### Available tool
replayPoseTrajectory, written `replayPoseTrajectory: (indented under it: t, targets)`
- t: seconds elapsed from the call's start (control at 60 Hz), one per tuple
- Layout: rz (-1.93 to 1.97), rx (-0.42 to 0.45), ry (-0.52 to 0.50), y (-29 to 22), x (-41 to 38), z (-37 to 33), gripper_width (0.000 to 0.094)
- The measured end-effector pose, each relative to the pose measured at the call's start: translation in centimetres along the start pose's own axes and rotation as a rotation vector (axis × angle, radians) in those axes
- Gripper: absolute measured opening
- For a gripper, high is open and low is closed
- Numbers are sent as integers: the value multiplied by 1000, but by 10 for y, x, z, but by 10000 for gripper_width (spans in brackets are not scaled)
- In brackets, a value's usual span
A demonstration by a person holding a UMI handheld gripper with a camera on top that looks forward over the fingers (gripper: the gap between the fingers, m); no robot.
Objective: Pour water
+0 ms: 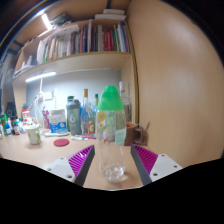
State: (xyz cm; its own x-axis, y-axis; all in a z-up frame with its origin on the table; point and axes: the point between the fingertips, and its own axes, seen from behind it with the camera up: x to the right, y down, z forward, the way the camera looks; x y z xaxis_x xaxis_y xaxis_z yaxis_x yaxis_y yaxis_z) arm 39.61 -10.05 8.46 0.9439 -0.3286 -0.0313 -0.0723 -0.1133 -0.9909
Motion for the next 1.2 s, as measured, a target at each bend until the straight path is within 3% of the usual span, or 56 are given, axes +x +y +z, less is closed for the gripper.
replayPoseTrajectory:
  t: [0.067, 0.167, 0.183, 0.233, 0.4, 0.5, 0.7, 0.983, 1.2]
  targets:
    - [-8, 63, 14, -22, 6, 18, 800]
    - [-82, 66, 36, -24, 9, 44, 758]
    - [-92, 68, 36, -25, 8, 48, 737]
    - [-111, 66, 27, -24, 3, 58, 551]
    - [-166, 133, 41, -31, -7, 66, 444]
    - [-135, 129, 27, -28, -20, 63, 385]
    - [-294, 163, -6, -62, -73, 62, 386]
    - [-1210, 398, 13, -186, -245, 95, 385]
    - [-1971, 511, 60, -165, -335, 149, 382]
